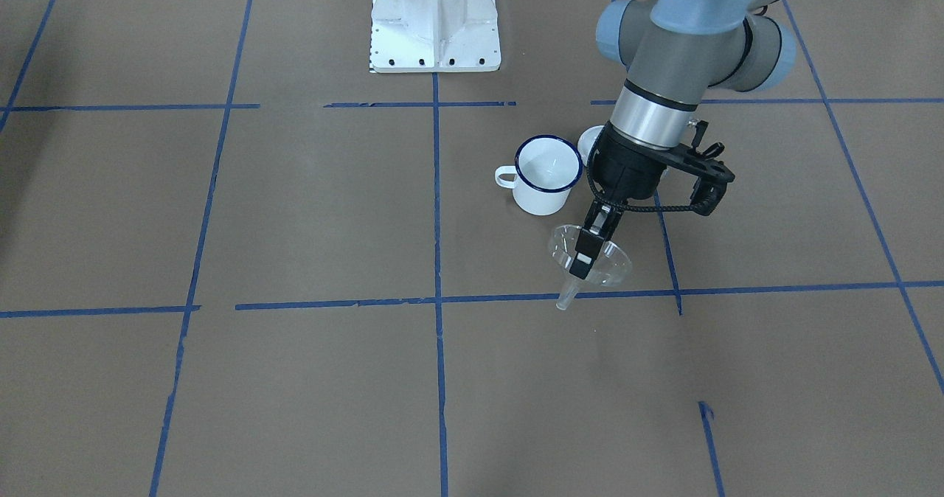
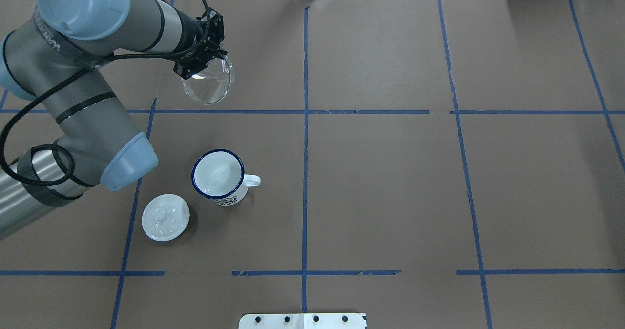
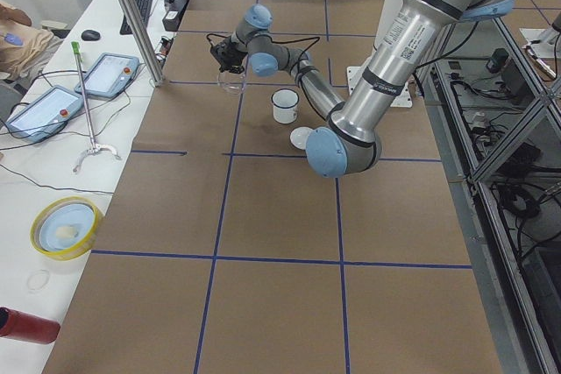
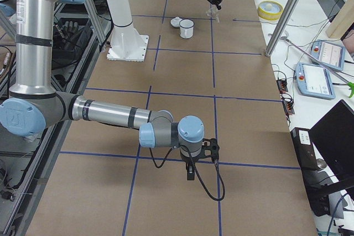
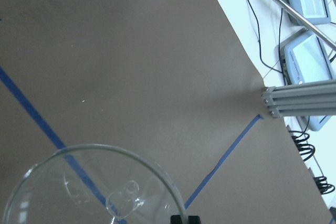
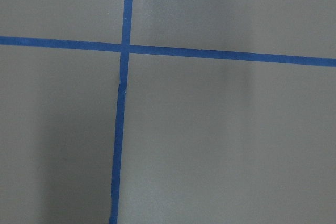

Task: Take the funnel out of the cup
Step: 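Carry the glass funnel with the left gripper away from the robot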

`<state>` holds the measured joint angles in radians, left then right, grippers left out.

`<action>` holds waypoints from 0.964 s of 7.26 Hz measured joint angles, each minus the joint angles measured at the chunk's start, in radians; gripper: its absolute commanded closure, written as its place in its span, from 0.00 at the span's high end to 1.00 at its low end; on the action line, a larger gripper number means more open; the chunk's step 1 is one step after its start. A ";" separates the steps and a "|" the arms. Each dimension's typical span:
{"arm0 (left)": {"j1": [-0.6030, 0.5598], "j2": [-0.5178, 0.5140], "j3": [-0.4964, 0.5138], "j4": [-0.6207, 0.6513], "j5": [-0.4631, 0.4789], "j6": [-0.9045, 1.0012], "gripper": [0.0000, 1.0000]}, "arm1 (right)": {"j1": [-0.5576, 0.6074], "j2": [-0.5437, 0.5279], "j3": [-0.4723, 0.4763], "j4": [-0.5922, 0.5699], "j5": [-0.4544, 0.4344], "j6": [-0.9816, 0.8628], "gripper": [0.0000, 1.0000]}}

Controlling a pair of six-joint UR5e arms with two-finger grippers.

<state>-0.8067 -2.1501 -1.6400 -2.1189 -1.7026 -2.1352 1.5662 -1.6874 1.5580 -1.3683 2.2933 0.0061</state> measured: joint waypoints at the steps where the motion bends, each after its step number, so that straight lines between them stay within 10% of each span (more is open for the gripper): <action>1: -0.001 0.005 0.087 -0.140 0.068 -0.055 0.00 | 0.000 0.000 0.000 0.000 0.000 0.000 1.00; 7: 0.009 0.047 0.372 -0.657 0.220 -0.173 0.00 | 0.000 0.000 -0.001 0.000 0.000 0.000 1.00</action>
<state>-0.7978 -2.1032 -1.2685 -2.7755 -1.4822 -2.3084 1.5662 -1.6874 1.5572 -1.3683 2.2933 0.0062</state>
